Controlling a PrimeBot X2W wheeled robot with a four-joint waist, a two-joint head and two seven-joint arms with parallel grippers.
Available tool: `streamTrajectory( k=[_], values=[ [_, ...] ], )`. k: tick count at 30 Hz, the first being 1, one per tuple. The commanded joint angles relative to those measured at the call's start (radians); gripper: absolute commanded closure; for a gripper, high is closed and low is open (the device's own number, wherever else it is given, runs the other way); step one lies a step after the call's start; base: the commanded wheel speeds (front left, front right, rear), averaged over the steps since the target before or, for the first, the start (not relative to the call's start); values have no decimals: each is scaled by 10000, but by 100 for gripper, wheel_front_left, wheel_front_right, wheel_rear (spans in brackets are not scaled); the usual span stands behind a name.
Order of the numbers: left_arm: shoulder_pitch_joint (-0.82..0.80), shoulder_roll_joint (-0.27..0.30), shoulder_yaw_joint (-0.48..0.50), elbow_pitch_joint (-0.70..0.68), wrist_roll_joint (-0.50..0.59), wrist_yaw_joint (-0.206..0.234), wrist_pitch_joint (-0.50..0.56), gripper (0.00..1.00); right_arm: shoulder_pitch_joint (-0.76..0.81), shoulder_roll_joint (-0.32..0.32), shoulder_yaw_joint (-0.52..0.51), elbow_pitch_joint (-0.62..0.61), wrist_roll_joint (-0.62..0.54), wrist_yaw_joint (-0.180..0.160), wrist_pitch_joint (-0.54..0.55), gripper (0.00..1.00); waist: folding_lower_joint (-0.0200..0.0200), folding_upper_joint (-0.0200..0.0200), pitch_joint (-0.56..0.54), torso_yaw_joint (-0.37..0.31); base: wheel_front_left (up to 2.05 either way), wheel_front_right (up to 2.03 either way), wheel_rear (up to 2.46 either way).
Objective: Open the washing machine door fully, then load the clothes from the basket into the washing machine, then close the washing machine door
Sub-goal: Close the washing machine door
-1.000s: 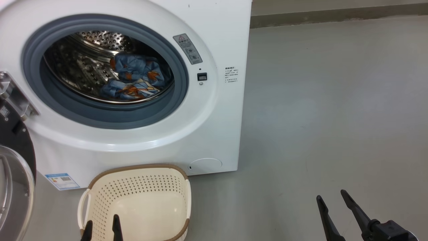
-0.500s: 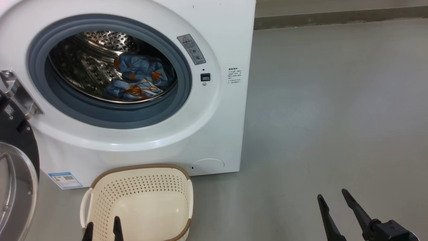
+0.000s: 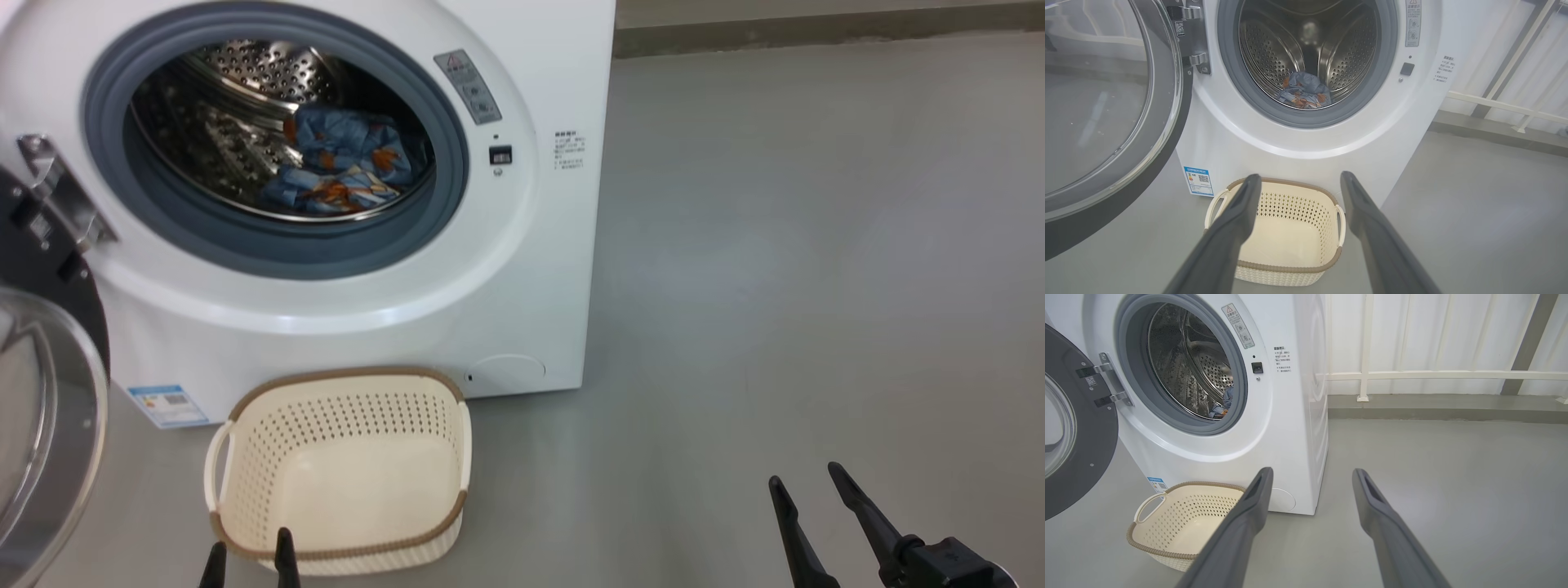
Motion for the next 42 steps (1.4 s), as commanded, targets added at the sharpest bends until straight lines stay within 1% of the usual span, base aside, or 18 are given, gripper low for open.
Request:
streamTrajectory(
  k=[1,5,11,18,23,28,34,35,42],
  values=[
    [-182,85,338,-237,106,62,-65,0,-87,-157,260,-220,-34,16,-120,0,-1,0,6,12,-213,213,0],
    [-210,85,302,-289,102,-7,-65,0,-104,-173,262,-213,-31,16,-120,0,-1,0,38,60,-205,205,0],
    [-235,85,281,-298,110,11,-65,0,-138,-141,320,-201,-27,16,-120,0,-1,0,92,101,-136,136,0],
    [-263,85,237,-296,123,-21,-65,0,-139,-112,312,-188,-36,16,-120,0,-1,0,103,221,-47,47,0],
    [-333,85,228,-334,123,-23,-65,0,-171,-129,317,-196,-47,16,-120,0,-1,0,108,563,0,0,0],
    [-352,85,286,-450,163,23,-65,0,-277,-162,383,-202,-44,16,-120,0,-1,0,108,1216,0,0,0],
    [-348,85,273,-570,192,81,-65,0,-385,-264,520,-126,-10,16,-120,0,-1,0,98,2414,0,0,0],
    [-348,85,273,-570,192,81,-65,0,-385,-264,520,-126,-10,16,-120,0,-1,0,98,2414,0,0,0],
    [-321,85,184,-658,218,162,-65,0,-481,-372,693,-53,12,16,-120,0,-1,0,67,3965,0,0,0]
  ],
)
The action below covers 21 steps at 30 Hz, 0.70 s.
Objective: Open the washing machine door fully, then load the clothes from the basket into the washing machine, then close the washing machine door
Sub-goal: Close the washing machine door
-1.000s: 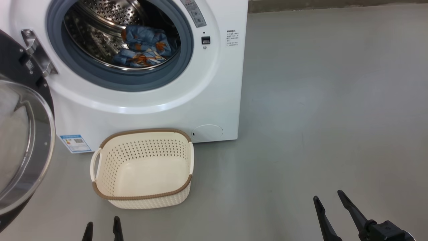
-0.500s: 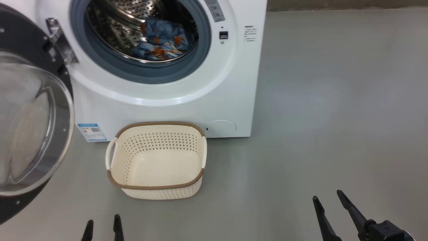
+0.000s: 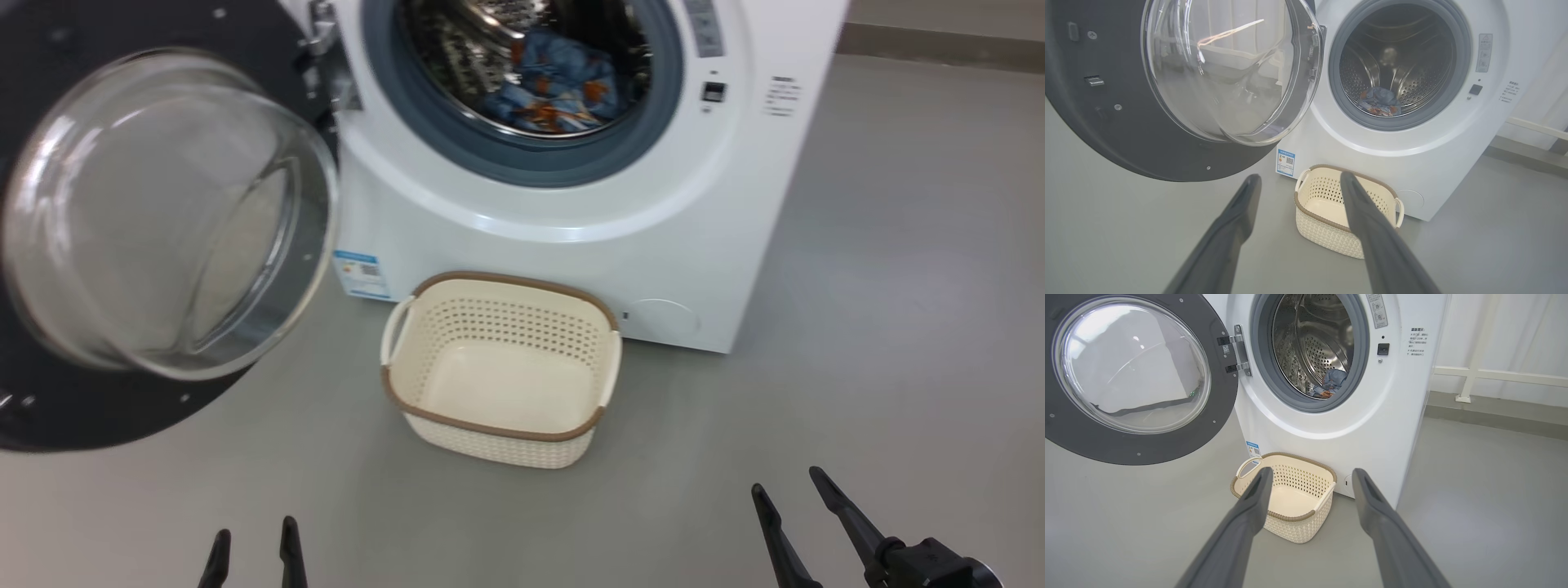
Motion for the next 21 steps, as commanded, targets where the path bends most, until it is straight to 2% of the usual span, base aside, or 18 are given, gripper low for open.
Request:
streamTrajectory(
  k=[1,7,21],
  values=[
    [-308,78,263,-304,109,87,-65,0,-405,-162,249,-205,13,16,-120,0,0,0,-36,1195,0,0,0],
    [-301,78,225,-357,44,123,-65,0,-422,-204,443,-184,21,16,-120,0,0,0,-32,2247,0,0,0],
    [-48,78,415,-958,-235,652,-65,0,-1245,-657,1291,186,221,16,-120,0,0,0,313,2470,0,0,0]
  ],
)
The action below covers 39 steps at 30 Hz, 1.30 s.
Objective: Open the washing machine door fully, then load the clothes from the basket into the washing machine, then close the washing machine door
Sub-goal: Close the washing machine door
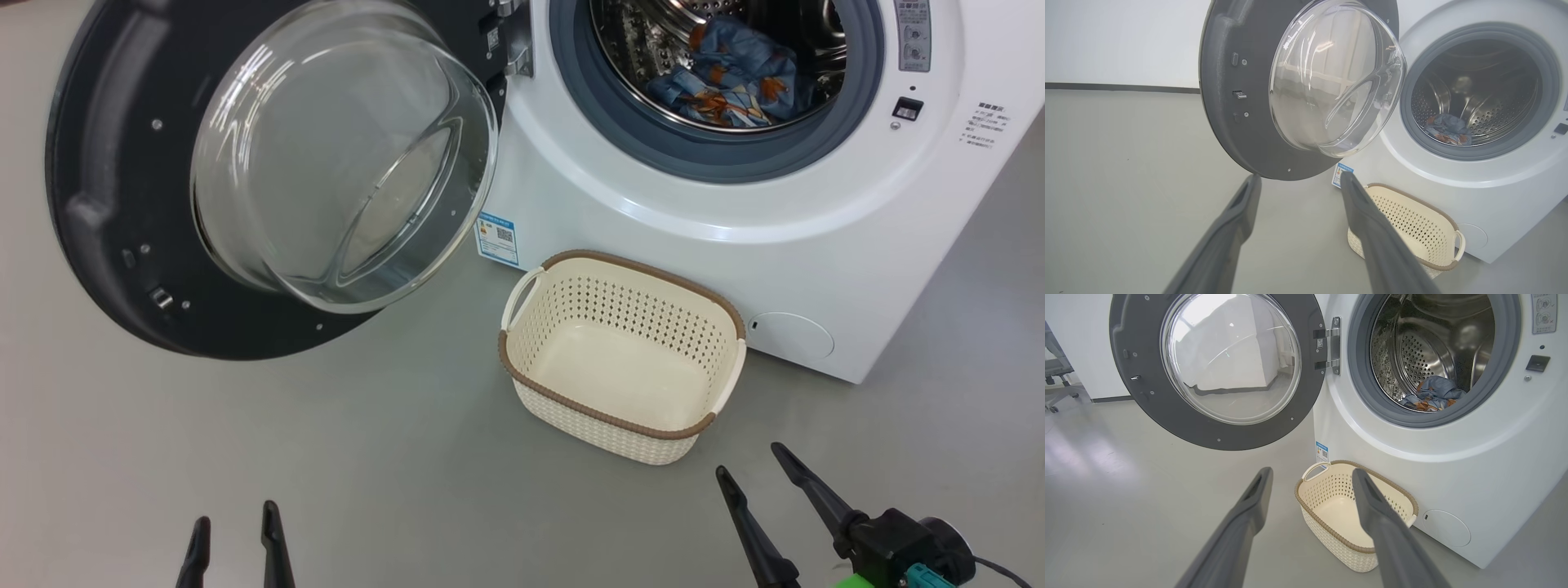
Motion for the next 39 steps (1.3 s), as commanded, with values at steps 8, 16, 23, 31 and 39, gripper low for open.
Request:
streamTrajectory(
  k=[8,16,23,31,39],
  values=[
    [-52,58,798,-304,-695,180,-65,100,-469,-66,386,-134,120,16,-120,0,0,0,7,-1,0,0,0],
    [-202,58,2554,-42,-1615,-393,-65,100,-364,23,353,-137,128,16,-120,0,0,0,-9,-5,0,0,0],
    [-1354,103,5975,998,-2877,-1826,-65,100,-307,86,304,-147,87,16,-120,0,0,0,-3,-12,0,0,0],
    [-3992,1960,7658,3906,-3894,-2300,416,100,-332,-49,399,-99,127,16,-120,0,0,0,35,-35,0,0,0],
    [-7933,3894,8165,7254,-5678,-1808,1965,100,-126,-135,471,-88,155,16,-120,0,0,0,-195,-189,0,0,0]
  ],
)
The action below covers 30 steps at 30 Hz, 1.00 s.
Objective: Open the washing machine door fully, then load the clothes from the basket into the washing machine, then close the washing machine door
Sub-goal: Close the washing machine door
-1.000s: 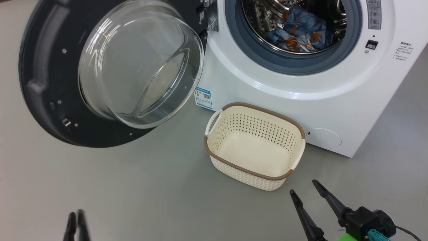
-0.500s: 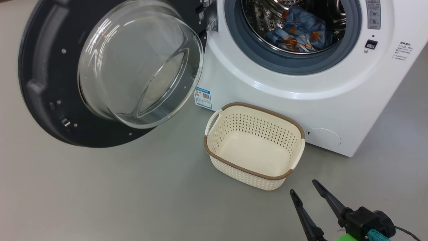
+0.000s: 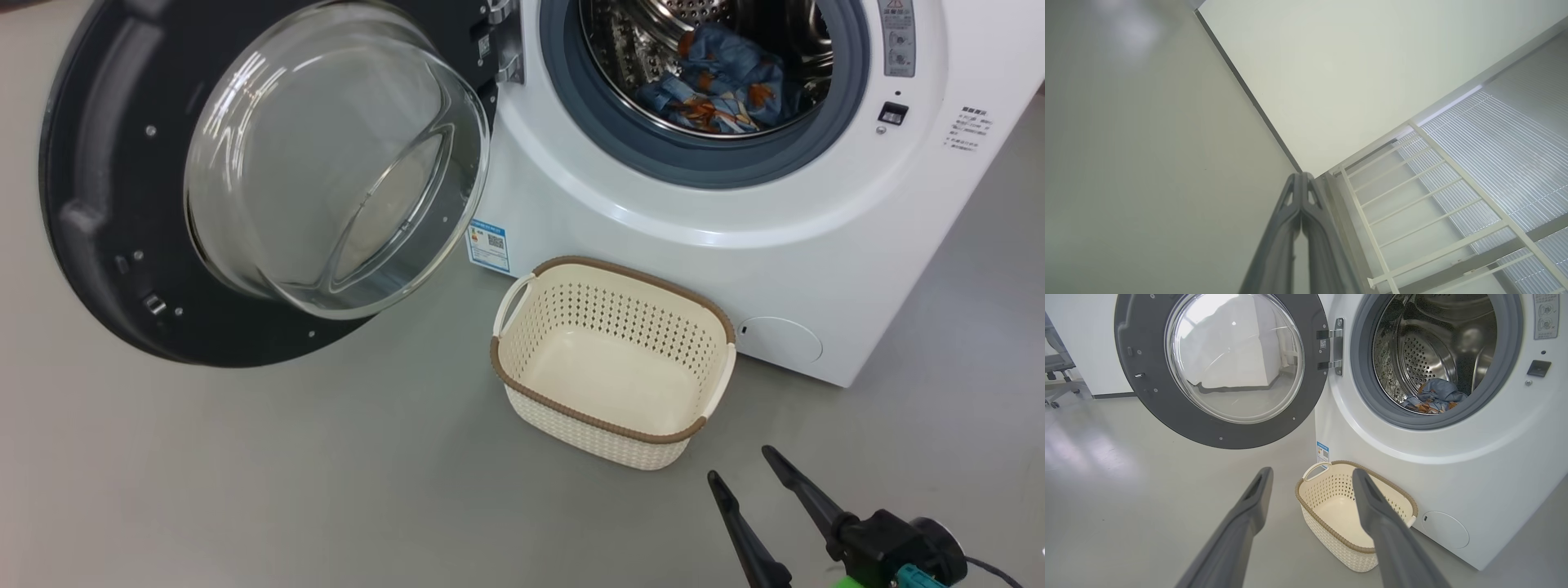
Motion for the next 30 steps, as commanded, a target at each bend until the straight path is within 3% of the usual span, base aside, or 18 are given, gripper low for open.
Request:
streamTrajectory(
  k=[1,7,18,30],
  values=[
    [-577,850,231,232,-153,85,129,100,62,-50,204,-230,97,16,-120,0,0,-1,-115,-84,0,0,0],
    [-1907,1443,83,1895,-261,373,299,100,495,63,48,-292,6,16,-120,0,0,-1,-263,-373,0,0,0],
    [-3212,1862,160,3486,-792,-123,511,100,557,-230,136,-369,-1,16,-120,0,0,-1,15,-979,0,0,0],
    [-3591,2064,349,4359,-1336,-696,1014,100,433,-739,185,-463,21,16,-120,0,0,-1,775,-1351,0,0,0]
  ],
)
